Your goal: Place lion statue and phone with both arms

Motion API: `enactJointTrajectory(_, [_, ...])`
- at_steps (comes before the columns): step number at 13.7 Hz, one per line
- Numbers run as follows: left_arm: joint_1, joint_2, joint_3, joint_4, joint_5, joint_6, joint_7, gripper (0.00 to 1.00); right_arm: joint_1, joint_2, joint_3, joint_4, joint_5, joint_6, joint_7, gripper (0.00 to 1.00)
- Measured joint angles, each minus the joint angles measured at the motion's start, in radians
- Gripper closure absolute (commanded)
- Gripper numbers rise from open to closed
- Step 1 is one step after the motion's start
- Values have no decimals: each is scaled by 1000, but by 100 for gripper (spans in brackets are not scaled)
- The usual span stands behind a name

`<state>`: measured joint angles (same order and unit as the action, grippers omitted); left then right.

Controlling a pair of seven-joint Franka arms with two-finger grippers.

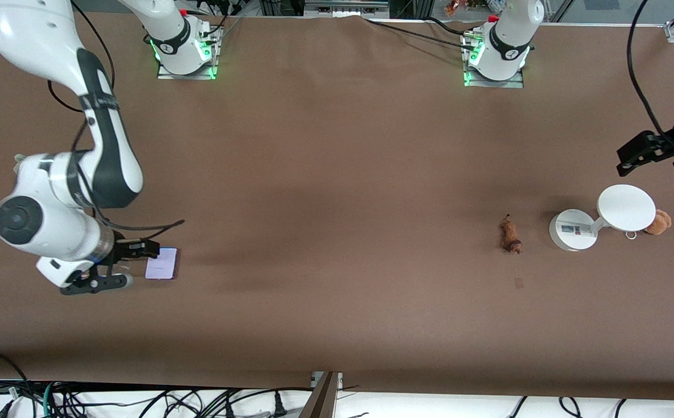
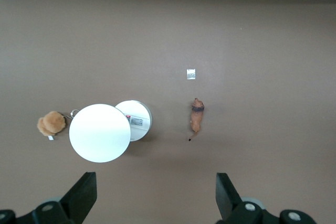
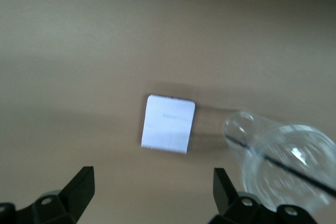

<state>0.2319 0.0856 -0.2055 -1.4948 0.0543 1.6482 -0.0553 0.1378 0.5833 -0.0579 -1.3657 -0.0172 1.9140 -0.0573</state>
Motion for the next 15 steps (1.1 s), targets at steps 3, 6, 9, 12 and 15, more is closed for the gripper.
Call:
enactJointTrajectory(3, [22,12,-1,4,-18,0,12,0,0,-106,13,23,2,-155,0,0])
enactJointTrajectory(6, [19,19,-10,-8,-21,-2,11,0,4,-206,27,25,2,-272,0,0])
enactJointTrajectory(9, [19,14,-16,-51,-21,17,3,0,6,-288,28,25,-22,-359,-1,0])
enactJointTrajectory(12, [19,8,-20,-67,-21,27,-6,0,-5,-379,27,13,-33,-398,-3,0])
enactJointTrajectory(15, [18,4,-23,-72,-21,31,-9,0,-8,-433,27,-12,-33,-434,-4,0])
